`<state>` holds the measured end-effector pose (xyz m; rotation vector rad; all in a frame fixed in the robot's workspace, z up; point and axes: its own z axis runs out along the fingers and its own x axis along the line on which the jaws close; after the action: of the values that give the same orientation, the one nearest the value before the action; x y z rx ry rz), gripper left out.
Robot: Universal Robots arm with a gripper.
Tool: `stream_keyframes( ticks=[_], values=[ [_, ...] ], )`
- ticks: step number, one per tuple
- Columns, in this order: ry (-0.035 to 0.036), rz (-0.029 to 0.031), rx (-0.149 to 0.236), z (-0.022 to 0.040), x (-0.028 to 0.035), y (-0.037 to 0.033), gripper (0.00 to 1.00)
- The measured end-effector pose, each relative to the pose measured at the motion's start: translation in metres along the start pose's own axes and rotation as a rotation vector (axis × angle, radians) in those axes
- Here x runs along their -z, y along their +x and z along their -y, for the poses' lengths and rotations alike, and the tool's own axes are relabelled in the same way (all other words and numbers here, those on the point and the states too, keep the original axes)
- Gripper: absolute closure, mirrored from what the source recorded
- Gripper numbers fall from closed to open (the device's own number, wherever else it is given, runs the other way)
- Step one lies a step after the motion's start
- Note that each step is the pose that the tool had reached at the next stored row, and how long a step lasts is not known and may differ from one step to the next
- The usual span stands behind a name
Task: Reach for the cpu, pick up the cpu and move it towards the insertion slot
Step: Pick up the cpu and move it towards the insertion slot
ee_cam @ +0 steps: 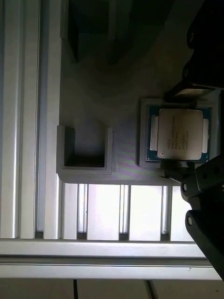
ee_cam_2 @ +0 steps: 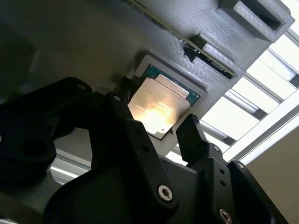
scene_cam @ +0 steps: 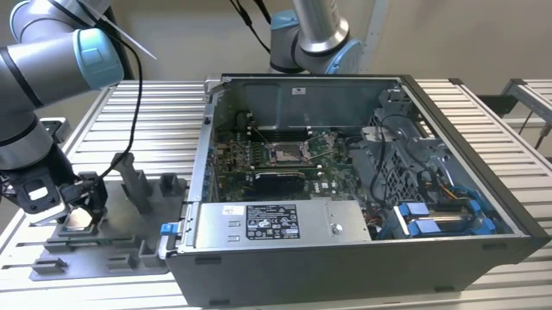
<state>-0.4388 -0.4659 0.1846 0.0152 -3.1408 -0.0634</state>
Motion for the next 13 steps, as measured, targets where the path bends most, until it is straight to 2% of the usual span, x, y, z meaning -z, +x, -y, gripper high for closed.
stream_keyframes(
  ticks=[3, 4, 13],
  values=[
    [0.0000, 0.0000, 0.000, 0.0000, -0.0001, 0.0000, 0.00],
    [0.0000, 0.0001, 0.000, 0.0000, -0.0001, 0.0000, 1.00],
    [0.0000, 0.0001, 0.000, 0.0000, -0.0002, 0.0000, 1.00]
  ],
)
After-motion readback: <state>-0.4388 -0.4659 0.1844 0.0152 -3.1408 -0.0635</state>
